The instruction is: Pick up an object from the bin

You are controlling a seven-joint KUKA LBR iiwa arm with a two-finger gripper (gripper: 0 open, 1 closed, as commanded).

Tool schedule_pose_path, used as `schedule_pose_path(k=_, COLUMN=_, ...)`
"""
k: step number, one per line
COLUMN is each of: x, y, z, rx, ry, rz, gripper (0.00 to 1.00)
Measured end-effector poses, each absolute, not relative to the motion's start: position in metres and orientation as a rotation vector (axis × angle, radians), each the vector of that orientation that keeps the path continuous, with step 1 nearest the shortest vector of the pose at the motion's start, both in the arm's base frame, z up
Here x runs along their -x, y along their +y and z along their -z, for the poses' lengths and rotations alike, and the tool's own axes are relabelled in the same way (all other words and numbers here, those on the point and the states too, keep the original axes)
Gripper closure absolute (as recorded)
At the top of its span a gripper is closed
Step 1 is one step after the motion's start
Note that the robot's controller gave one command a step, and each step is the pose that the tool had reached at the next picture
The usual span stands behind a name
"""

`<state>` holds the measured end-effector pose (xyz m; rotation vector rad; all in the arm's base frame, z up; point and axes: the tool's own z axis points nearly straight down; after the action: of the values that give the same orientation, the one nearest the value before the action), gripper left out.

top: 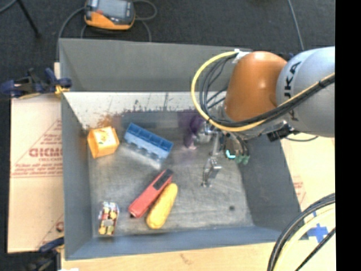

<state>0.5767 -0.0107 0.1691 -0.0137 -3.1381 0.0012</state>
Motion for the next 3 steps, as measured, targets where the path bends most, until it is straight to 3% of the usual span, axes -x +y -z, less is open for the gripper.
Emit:
schedule_pose_path(k=1, x=-0.578, y=-0.011, z=-0.173, rx=0.014, ry=-3.146, rz=-0.001, gripper=0.0)
schedule_pose_path(k=2, x=-0.612, y=0.1, z=-0.093, rx=-0.257, ry=-3.149, rz=-0.008, gripper=1.0)
schedule_pose_path(k=3, x=-0.612, y=0.099, z=-0.093, rx=-0.253, ry=-3.15, rz=-0.007, gripper=1.0)
